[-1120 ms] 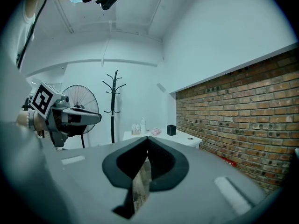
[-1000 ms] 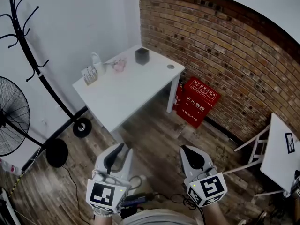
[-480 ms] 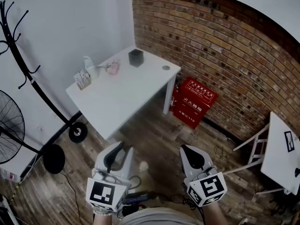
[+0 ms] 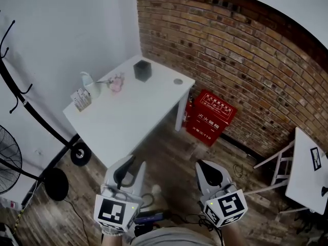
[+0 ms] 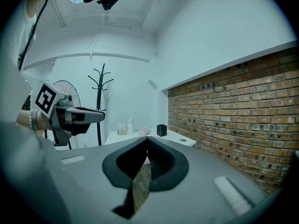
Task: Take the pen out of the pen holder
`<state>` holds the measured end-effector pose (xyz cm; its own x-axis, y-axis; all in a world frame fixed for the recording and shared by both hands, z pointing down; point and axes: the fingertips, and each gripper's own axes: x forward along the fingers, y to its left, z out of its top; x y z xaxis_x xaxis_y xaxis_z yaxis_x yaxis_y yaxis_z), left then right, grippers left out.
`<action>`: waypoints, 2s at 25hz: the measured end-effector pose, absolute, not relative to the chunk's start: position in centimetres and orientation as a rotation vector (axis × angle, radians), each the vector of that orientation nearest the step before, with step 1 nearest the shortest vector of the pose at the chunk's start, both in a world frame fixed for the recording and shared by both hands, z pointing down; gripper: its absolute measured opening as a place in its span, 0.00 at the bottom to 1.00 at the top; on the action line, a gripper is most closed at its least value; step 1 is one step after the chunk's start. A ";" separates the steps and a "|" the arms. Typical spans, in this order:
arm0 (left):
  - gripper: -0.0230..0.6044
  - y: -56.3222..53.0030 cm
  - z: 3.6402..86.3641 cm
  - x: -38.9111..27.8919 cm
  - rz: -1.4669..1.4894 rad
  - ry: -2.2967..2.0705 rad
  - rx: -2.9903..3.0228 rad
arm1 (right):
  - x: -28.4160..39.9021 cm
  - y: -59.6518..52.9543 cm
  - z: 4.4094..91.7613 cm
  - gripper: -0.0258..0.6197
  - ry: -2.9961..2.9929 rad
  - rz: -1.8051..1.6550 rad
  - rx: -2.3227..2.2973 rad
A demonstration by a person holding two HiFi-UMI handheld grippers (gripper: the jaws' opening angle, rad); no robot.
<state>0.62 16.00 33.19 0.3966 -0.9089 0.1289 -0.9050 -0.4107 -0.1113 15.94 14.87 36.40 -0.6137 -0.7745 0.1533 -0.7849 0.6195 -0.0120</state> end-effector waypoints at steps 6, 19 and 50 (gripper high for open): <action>0.17 10.7 33.6 -0.2 -0.285 1.636 -2.663 | 14.5 10.0 36.2 0.04 -2.680 0.127 1.337; 0.17 1.0 32.6 -4.0 -0.237 1.583 -2.718 | 10.2 1.4 35.7 0.04 -2.638 0.137 1.370; 0.17 -8.8 31.5 -7.8 -0.179 1.523 -2.670 | 7.0 -7.7 36.0 0.04 -2.629 0.108 1.416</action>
